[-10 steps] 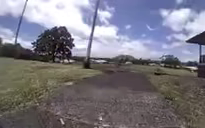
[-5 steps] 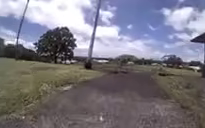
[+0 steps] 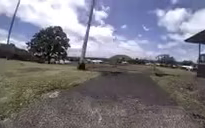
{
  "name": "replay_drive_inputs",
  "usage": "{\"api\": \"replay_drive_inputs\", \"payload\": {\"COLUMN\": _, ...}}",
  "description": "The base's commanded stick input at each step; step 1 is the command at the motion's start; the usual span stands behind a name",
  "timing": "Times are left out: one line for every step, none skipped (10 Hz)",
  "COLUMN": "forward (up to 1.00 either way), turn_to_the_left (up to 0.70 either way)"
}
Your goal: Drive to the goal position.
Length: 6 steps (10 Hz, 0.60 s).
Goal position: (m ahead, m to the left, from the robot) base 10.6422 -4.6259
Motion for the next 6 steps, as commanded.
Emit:
{"api": "replay_drive_inputs", "payload": {"forward": 0.7, "turn_to_the_left": -0.21}}
{"api": "replay_drive_inputs", "payload": {"forward": 0.7, "turn_to_the_left": -0.07}}
{"api": "replay_drive_inputs", "payload": {"forward": 0.7, "turn_to_the_left": 0.0}}
{"api": "replay_drive_inputs", "payload": {"forward": 0.7, "turn_to_the_left": 0.0}}
{"api": "replay_drive_inputs", "payload": {"forward": 0.7, "turn_to_the_left": 0.0}}
{"api": "replay_drive_inputs", "payload": {"forward": 0.7, "turn_to_the_left": 0.0}}
